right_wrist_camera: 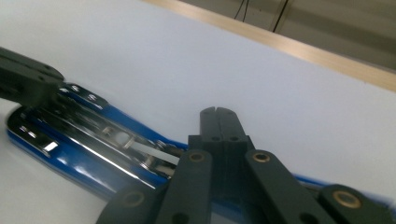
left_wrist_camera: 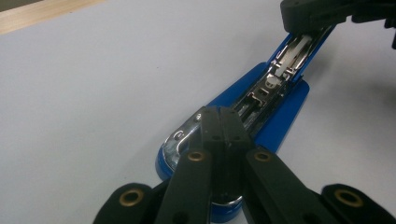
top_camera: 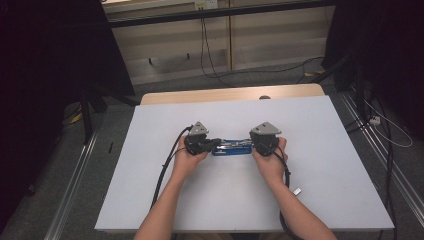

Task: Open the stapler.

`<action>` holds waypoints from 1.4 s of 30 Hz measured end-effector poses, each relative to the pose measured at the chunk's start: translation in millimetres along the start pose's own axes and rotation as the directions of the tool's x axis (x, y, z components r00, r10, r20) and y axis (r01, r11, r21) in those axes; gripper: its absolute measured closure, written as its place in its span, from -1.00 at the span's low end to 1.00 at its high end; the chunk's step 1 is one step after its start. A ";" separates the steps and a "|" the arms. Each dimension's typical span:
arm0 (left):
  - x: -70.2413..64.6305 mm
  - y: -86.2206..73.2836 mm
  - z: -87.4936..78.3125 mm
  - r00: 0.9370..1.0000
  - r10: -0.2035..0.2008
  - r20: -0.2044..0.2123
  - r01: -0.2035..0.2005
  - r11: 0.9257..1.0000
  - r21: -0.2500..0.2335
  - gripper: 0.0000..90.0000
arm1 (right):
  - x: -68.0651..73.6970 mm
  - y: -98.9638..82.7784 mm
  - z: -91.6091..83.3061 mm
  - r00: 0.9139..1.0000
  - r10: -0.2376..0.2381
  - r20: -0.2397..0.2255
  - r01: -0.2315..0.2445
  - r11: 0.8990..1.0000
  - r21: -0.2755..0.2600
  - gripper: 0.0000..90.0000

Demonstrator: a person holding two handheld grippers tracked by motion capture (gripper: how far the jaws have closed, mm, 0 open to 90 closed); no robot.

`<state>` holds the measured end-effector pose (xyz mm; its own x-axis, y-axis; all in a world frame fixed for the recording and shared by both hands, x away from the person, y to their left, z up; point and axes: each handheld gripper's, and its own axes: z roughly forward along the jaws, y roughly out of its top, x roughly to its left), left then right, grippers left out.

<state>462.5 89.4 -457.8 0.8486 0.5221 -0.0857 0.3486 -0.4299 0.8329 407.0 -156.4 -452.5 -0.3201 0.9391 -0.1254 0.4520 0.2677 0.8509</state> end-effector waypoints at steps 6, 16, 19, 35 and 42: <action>2.2 -0.5 -0.1 1.000 -0.013 0.014 0.013 1.000 -0.005 1.00 | -9.2 -1.8 -1.6 1.000 0.014 -0.015 -0.014 1.000 -0.001 1.00; 6.1 2.7 -7.5 0.997 -0.051 0.052 0.053 0.998 -0.039 0.95 | -15.1 0.3 -1.9 0.998 0.001 -0.067 0.001 1.000 0.024 1.00; 7.5 2.8 -10.6 0.995 -0.082 0.065 0.085 0.995 -0.050 0.77 | -17.4 1.4 -4.4 0.996 0.004 -0.093 -0.003 1.000 0.010 0.96; -5.6 16.6 -37.6 0.996 -0.092 -0.002 0.091 0.995 -0.051 -0.48 | -42.5 -9.7 -68.3 0.974 0.010 -0.224 -0.019 0.999 -0.038 -0.15; -4.5 12.6 -46.8 0.993 -0.104 -0.048 0.102 0.994 -0.034 -0.66 | -52.5 -39.2 -93.4 0.972 0.043 -0.231 -0.051 0.998 -0.025 -0.40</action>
<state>444.5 116.1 -421.3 0.7879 0.5983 -0.1457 0.4199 -0.3490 0.8378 328.4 -236.4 -431.7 -0.4838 0.8746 0.0328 0.4464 0.2144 0.8688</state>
